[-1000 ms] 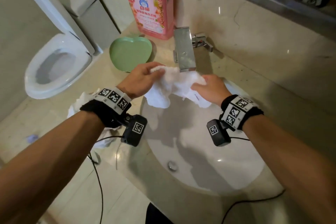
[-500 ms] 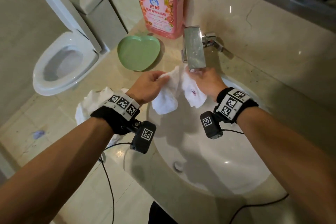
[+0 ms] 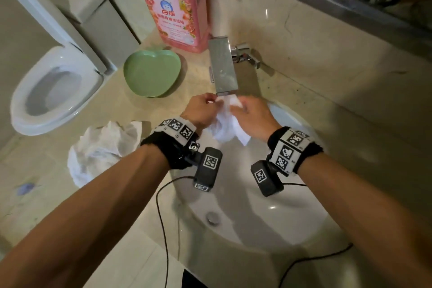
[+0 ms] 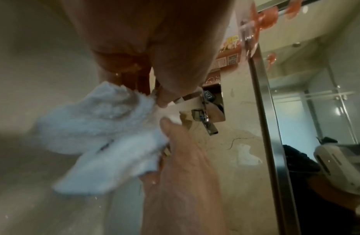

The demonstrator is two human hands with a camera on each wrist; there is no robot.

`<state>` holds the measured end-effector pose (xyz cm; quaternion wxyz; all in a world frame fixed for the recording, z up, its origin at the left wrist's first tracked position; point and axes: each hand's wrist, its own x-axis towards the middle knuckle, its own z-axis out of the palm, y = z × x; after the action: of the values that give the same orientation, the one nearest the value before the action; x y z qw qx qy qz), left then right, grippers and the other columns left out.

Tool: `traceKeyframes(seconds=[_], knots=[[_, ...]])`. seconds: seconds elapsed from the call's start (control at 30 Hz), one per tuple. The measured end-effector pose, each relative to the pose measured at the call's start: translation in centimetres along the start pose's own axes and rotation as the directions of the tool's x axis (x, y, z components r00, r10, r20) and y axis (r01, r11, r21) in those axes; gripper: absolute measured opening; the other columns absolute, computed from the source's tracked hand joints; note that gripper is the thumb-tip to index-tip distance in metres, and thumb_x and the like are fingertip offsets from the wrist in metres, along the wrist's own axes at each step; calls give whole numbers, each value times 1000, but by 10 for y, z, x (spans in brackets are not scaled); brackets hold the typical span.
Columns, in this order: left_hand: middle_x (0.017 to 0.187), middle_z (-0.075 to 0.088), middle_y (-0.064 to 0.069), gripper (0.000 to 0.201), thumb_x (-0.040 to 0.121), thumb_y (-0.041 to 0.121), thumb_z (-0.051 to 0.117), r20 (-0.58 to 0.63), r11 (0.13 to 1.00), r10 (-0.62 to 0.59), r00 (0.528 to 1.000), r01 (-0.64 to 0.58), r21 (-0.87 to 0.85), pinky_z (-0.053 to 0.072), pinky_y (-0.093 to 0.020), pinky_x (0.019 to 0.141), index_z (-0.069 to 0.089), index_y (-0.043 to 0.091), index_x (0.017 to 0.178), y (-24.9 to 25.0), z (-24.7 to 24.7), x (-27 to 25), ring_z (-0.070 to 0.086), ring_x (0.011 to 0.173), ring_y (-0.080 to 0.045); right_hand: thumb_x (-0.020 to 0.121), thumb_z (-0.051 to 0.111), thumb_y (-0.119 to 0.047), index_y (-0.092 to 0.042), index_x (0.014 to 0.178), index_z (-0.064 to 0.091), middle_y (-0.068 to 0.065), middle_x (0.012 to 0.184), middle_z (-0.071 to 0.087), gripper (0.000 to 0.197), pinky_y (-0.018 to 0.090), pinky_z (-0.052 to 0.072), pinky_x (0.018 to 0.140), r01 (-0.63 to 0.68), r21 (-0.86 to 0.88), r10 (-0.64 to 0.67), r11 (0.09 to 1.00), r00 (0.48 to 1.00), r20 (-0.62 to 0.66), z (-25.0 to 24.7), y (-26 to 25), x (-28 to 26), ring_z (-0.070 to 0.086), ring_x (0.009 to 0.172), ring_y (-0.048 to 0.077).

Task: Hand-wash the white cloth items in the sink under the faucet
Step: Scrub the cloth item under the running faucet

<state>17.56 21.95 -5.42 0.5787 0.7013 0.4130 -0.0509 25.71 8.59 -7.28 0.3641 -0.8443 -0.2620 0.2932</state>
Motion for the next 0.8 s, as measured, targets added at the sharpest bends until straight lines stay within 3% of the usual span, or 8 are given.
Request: traceKeyframes(seconds=[0.1, 0.17, 0.33, 0.4, 0.47, 0.6, 0.67, 0.8], knots=[[97, 73, -18, 25, 90, 5, 55, 117, 966, -81, 990, 107, -236, 52, -29, 57, 63, 3, 113, 6, 7, -6, 71, 73, -25, 73, 77, -49, -17, 107, 66, 4, 113, 60, 48, 29, 43, 87, 31, -20, -28, 999, 990, 135, 6, 0, -4, 52, 105, 15], [93, 74, -12, 25, 87, 0, 51, 214, 944, -78, 974, 141, -297, 56, -31, 60, 63, 5, 108, 7, 5, -7, 72, 77, -22, 70, 79, -44, -20, 113, 65, 2, 113, 60, 51, 29, 42, 91, 65, -153, -48, 986, 992, 114, 8, 3, -2, 48, 113, 17], [119, 63, -13, 33, 84, 1, 60, 123, 972, 79, 989, -104, 213, 52, -34, 81, 48, 10, 114, -1, -12, -1, 65, 98, -21, 85, 50, -4, -4, 105, 67, 4, 90, 64, 27, 30, 47, 69, -23, -38, 25, 999, 998, 60, 4, 5, 4, 59, 84, 24], [133, 49, -12, 65, 80, 5, 71, 164, 918, 192, 968, -236, 318, 49, -36, 92, 37, 10, 135, -4, -20, 2, 53, 114, -23, 87, 45, -2, 7, 105, 61, 13, 90, 66, 26, 35, 47, 72, 4, -58, 0, 998, 998, 62, 0, 4, 6, 58, 84, 31], [137, 50, -8, 70, 82, 13, 74, 283, 888, 242, 928, -329, 320, 42, -34, 97, 36, 13, 142, -3, -24, 5, 50, 122, -22, 89, 46, -2, 12, 110, 59, 27, 105, 68, 28, 42, 50, 83, 26, -60, -21, 998, 997, 76, -3, 2, 7, 61, 90, 34], [108, 66, -6, 28, 93, 35, 64, 254, 776, 249, 935, -349, 525, 41, -29, 83, 65, 18, 115, -2, -28, 11, 61, 102, -26, 90, 52, -10, 1, 115, 64, 24, 104, 67, 30, 42, 51, 84, 33, -113, -28, 993, 998, 52, -14, -1, 6, 62, 92, 29], [92, 61, -5, 20, 94, 42, 61, 167, 774, 276, 947, -322, 545, 39, -29, 75, 60, 23, 90, -4, -32, 10, 57, 87, -26, 92, 53, -14, -6, 126, 60, 18, 116, 67, 36, 43, 50, 93, 42, -217, -28, 975, 997, 66, -22, 1, 6, 61, 106, 33], [98, 66, -10, 32, 98, 43, 51, 72, 751, 313, 947, -293, 592, 41, -32, 71, 61, 12, 99, -7, -34, 8, 58, 86, -26, 96, 47, -13, -8, 128, 59, 15, 121, 66, 34, 32, 46, 92, 45, -302, -12, 952, 994, 110, -23, 1, 9, 60, 112, 33]])
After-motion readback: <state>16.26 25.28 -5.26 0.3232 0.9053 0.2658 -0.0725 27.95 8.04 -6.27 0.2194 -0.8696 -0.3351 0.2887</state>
